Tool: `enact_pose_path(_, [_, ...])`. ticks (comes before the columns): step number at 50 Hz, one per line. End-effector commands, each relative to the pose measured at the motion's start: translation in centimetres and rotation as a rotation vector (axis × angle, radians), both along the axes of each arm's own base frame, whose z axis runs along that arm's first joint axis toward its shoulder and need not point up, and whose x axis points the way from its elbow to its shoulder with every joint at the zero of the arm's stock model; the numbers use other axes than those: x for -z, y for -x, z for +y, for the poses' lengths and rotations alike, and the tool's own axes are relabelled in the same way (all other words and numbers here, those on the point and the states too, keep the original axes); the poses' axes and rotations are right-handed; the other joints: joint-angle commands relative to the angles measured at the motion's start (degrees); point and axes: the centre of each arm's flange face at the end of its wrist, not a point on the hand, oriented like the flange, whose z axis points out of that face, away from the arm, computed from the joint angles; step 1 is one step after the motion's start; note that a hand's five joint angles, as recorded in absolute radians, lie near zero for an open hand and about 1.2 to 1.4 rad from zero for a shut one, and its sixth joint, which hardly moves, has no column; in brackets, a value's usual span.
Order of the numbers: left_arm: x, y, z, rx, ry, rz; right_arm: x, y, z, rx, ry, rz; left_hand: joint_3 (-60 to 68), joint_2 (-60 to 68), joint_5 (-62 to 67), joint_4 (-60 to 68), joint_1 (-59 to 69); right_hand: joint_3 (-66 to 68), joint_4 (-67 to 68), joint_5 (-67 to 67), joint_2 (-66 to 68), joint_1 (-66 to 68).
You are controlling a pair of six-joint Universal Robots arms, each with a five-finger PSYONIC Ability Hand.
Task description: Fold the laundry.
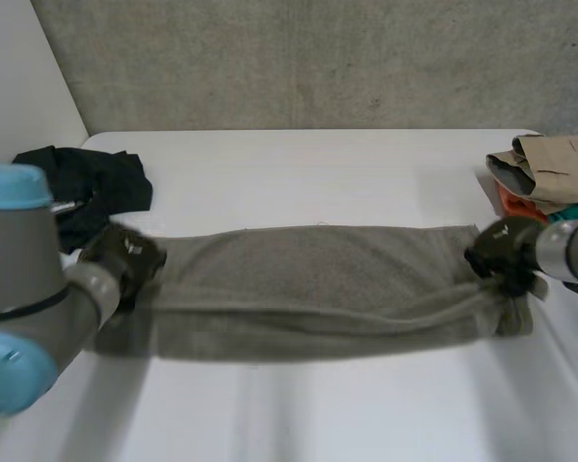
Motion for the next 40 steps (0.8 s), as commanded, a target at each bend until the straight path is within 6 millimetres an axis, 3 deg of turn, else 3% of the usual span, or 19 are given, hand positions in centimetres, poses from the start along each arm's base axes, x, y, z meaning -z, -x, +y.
enact_pose_path(1, [2.0, 2.5, -5.7, -0.078, 0.084, 0.025, 1.8, -2.2, -3.6, 0.032, 0.187, -0.100, 11.74, 11.38, 13.71, 11.52, 14.25, 11.56, 11.23, 11.57, 12.54, 17.60])
enact_pose_path(12, [2.4, 4.3, -9.3, -0.088, 0.160, 0.075, 3.4, -3.8, -6.6, 0.045, 0.305, -0.097, 11.74, 11.38, 13.71, 11.52, 14.25, 7.00, 6.67, 7.01, 7.98, 13.04])
enact_pose_path(14, [2.5, 4.6, -9.4, -0.081, 0.168, 0.086, 3.4, -4.1, -7.0, 0.055, 0.318, -0.101, -18.89, -19.25, -16.92, -19.11, -16.38, -15.07, -15.40, -15.06, -14.09, -9.02])
enact_pose_path(15, [2.6, 4.7, -9.5, -0.083, 0.170, 0.089, 3.4, -4.1, -7.0, 0.063, 0.315, -0.101, -35.18, -35.53, -33.20, -35.40, -32.67, -42.69, -43.02, -42.67, -41.70, -36.64])
enact_pose_path(16, [2.5, 4.8, -9.5, -0.085, 0.178, 0.094, 3.4, -4.1, -7.0, 0.073, 0.317, -0.102, -56.15, -56.51, -54.18, -56.37, -53.65, -58.44, -58.77, -58.43, -57.46, -52.40])
enact_pose_path(17, [2.5, 4.8, -9.5, -0.090, 0.181, 0.099, 3.2, -4.2, -7.1, 0.097, 0.322, -0.103, -58.26, -58.62, -56.29, -58.48, -55.75, -58.44, -58.77, -58.43, -57.46, -52.40])
enact_pose_path(27, [1.7, 3.5, -8.5, -0.101, 0.180, 0.123, 0.7, -3.4, -5.7, 0.153, 0.299, -0.178, -58.26, -58.62, -56.29, -58.48, -55.75, -58.44, -58.77, -58.43, -57.46, -52.40])
enact_pose_path(33, [4.0, 4.0, -8.9, -0.015, 0.148, 0.137, 2.4, -4.3, -5.3, 0.045, 0.247, -0.220, -58.26, -58.62, -56.29, -58.48, -55.75, -58.44, -58.77, -58.43, -57.46, -52.40])
enact_pose_path(40, [6.1, 5.8, -11.9, 0.061, 0.237, 0.186, 5.3, -5.8, -8.7, 0.052, 0.343, -0.309, -58.26, -58.62, -56.29, -58.48, -55.75, -58.44, -58.77, -58.43, -57.46, -52.40])
